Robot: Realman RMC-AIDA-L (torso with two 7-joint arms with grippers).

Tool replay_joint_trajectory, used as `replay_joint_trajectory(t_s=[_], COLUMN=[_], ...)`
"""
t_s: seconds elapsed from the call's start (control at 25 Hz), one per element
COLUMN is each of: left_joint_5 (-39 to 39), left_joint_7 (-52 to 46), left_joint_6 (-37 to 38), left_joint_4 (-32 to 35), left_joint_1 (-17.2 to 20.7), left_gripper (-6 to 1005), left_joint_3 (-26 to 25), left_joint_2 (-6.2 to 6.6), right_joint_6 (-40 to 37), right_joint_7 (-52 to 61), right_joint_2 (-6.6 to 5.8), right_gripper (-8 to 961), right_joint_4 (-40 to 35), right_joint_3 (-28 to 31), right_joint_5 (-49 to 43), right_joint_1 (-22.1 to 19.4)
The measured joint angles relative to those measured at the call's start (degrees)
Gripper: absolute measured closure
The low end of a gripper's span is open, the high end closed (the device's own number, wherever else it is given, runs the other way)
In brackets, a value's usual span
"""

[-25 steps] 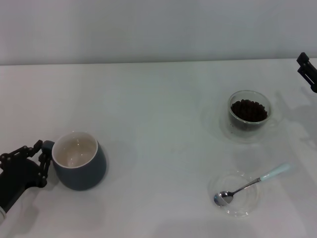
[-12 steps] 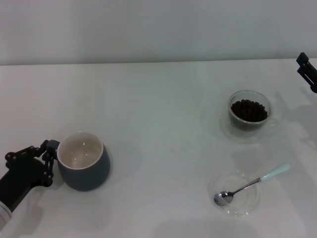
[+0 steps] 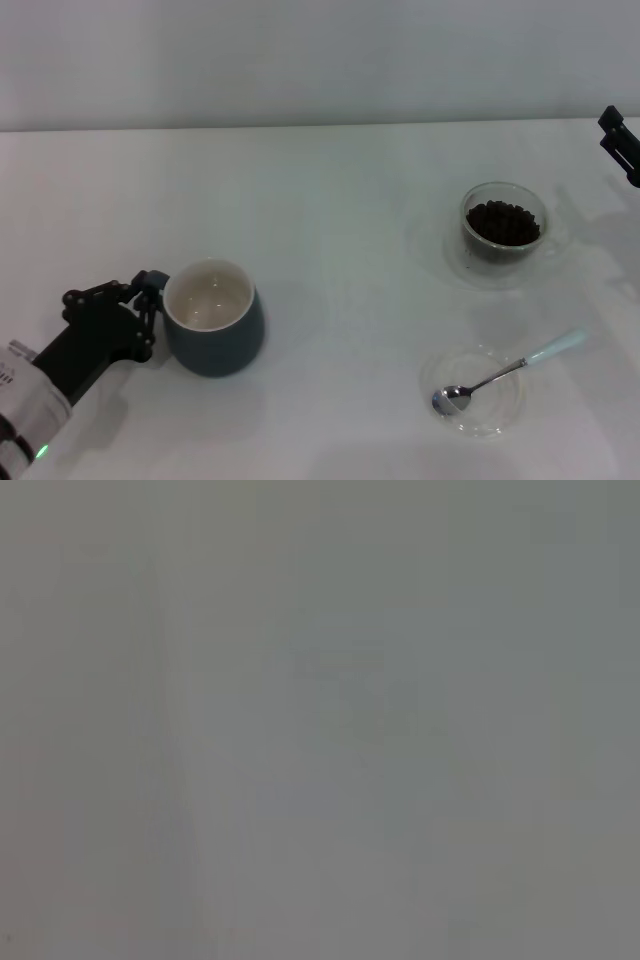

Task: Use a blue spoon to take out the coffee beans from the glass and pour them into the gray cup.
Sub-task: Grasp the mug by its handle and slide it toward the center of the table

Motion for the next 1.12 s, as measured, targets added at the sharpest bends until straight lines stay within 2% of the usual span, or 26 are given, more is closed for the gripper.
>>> replay_joint_trajectory(t_s=[0.28, 0.52, 1.12], left_joint_5=[0.87, 5.11, 5.26], left_joint_7=[0.35, 0.35, 0.36], left_joint_6=[-1.06, -2.2, -2.43], left_joint_4=[1.54, 3.06, 3.68], left_joint_1=[-1.26, -2.09, -0.72], left_gripper=[919, 917, 910], left_joint_3=[0.02, 0.02, -0.02], left_joint_2=[-0.05, -0.14, -0.14], right_joint_6=[0.01, 0.01, 0.01], right_joint_7=[-0.01, 0.04, 0.09], right_joint_2=[0.06, 0.1, 0.03], right_gripper=[99, 99, 100], right_joint_4=[0.0, 0.0, 0.0], right_joint_3=[0.0, 0.0, 0.0], right_joint_5=[0.0, 0.08, 0.13], right_joint_1=[0.04, 0.18, 0.04])
